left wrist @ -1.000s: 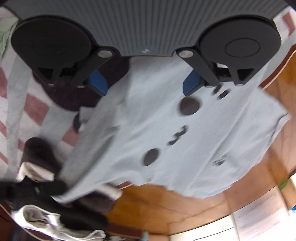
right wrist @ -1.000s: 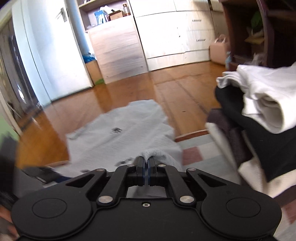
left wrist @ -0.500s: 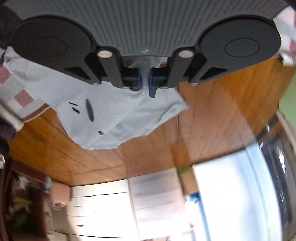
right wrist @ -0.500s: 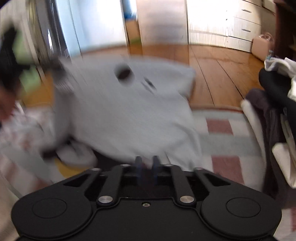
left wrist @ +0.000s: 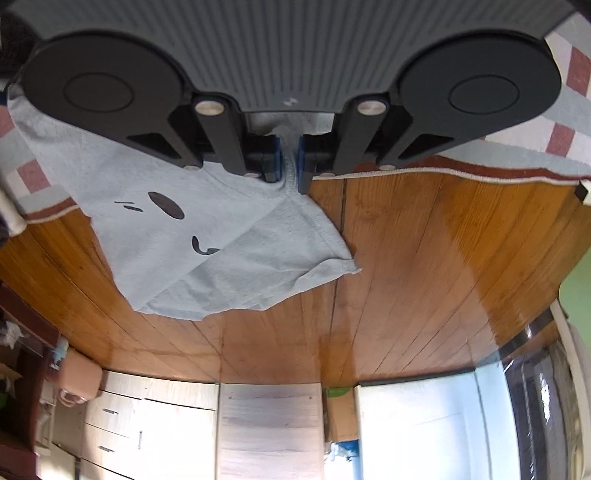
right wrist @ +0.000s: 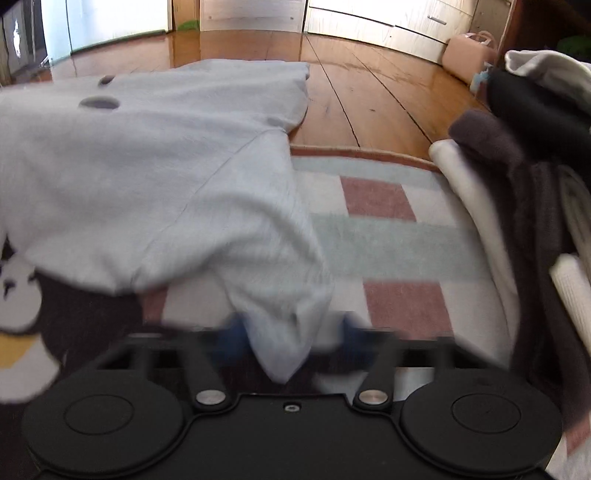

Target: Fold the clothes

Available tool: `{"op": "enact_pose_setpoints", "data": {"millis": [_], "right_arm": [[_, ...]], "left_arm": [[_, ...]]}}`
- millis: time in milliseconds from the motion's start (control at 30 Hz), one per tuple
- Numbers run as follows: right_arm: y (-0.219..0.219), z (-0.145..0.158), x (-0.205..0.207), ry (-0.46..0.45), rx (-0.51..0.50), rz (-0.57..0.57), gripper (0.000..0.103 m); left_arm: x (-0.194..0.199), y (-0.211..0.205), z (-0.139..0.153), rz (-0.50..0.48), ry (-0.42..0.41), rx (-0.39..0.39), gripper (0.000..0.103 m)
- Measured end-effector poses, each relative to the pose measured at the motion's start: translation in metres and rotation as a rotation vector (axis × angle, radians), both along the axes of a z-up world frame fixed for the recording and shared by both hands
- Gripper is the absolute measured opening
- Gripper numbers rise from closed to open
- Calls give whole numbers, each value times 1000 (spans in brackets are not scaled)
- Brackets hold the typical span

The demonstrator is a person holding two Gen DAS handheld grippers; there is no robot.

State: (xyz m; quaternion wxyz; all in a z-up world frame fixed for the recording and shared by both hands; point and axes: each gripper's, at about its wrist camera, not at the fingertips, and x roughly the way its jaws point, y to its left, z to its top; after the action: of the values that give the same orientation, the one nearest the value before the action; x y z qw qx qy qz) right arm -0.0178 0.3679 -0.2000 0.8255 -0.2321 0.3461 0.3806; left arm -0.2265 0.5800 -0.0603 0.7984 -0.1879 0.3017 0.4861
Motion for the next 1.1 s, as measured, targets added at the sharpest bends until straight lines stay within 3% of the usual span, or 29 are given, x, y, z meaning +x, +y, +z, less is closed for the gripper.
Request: {"op": "enact_pose_setpoints", "data": {"millis": [100,133,200,233,300,333,367,467,500,667,733,800,933,1033,1100], "right_arm": [[-13,51,14,-138,128,-137,5],[-17,66,15,-195,136,-169,5],[-18,80,16,-347,65,-209,9],[-15,77,15,-428,-10,-210,16],[-14,63,11,-473,-107,-207,55],[-15,54,9,-477,-147,-204,58],[-18,47,4,-456,-148,-192,58],[-35,34,-11,-226,-52,-193,65],[-40,29,-13,-128,-21,-201,65],[-55,-11,-15,538,174,-147,65],[-59,-24,-23,691,272,-99,65],[-58,-31,-34,732,303,-67,65],[-40,-25,-63,517,222,45,65],[-25,-14,-71,439,224,195,65],[-16,-6,-88,321,205,308,65]], "left_arm": [[-20,10,0,12,-105,-139,8],[-24,11,-6,2,-142,-211,8],[-19,9,-26,-36,-140,-335,8],[-13,8,-38,-52,-109,-384,8],[-1,4,-53,-77,-91,-459,8],[5,3,-58,-88,-97,-488,8],[9,1,-62,-98,-97,-510,8],[19,-4,-67,-117,-48,-495,8],[22,-6,-68,-123,-32,-490,8],[38,-14,-75,-154,50,-464,13],[43,-16,-77,-163,77,-457,14],[44,-12,-82,-149,66,-483,15],[42,-6,-85,-135,56,-508,16],[49,-10,-78,-167,115,-447,16],[50,-14,-74,-178,138,-410,16]]}}
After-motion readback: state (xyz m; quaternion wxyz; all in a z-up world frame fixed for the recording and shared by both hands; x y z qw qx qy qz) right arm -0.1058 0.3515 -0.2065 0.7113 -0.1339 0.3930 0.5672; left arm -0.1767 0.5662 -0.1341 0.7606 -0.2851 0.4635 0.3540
